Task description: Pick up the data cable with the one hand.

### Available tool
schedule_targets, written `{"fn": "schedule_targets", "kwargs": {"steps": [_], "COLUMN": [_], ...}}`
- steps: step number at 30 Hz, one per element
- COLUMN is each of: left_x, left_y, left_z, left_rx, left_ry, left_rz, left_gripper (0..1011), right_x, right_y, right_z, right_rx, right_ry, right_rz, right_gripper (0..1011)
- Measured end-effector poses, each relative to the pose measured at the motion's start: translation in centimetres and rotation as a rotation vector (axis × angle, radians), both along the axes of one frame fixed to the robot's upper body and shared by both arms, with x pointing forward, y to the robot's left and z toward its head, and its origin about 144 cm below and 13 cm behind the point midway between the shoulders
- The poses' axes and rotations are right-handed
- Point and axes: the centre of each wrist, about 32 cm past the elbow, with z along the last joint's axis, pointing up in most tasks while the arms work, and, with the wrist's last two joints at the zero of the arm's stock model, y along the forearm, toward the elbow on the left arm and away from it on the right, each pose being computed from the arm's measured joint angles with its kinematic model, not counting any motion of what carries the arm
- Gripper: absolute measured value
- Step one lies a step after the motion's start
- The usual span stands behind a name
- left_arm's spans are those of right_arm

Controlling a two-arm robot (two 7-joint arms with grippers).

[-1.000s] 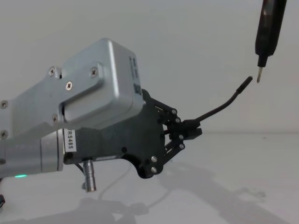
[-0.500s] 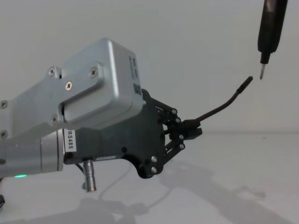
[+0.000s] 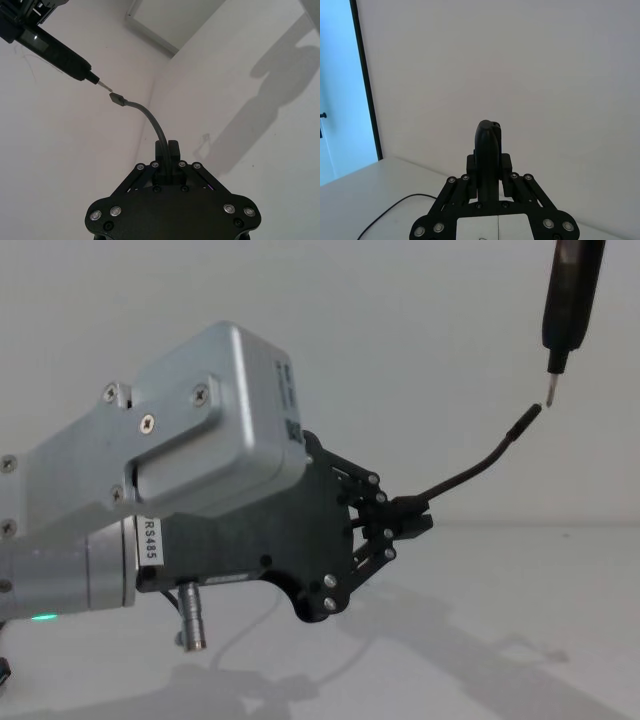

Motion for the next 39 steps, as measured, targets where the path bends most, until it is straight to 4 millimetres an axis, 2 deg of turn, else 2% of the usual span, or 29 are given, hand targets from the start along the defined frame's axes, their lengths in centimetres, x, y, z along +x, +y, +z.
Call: {"fn": "schedule_targets", "kwargs": {"steps": [39], "left_x": [0.0], "left_y": [0.0], "left_z": [0.0], "left_rx": [0.0], "left_ry": [0.0], "left_rz": [0.0], "left_gripper": [40], "right_x": [0.71], "right_y": [0.44], "right_z": [-0.32], "right_rx": [0.014], "right_ry": [0.021], "right_rz": [0.027], "right_gripper": [268]}}
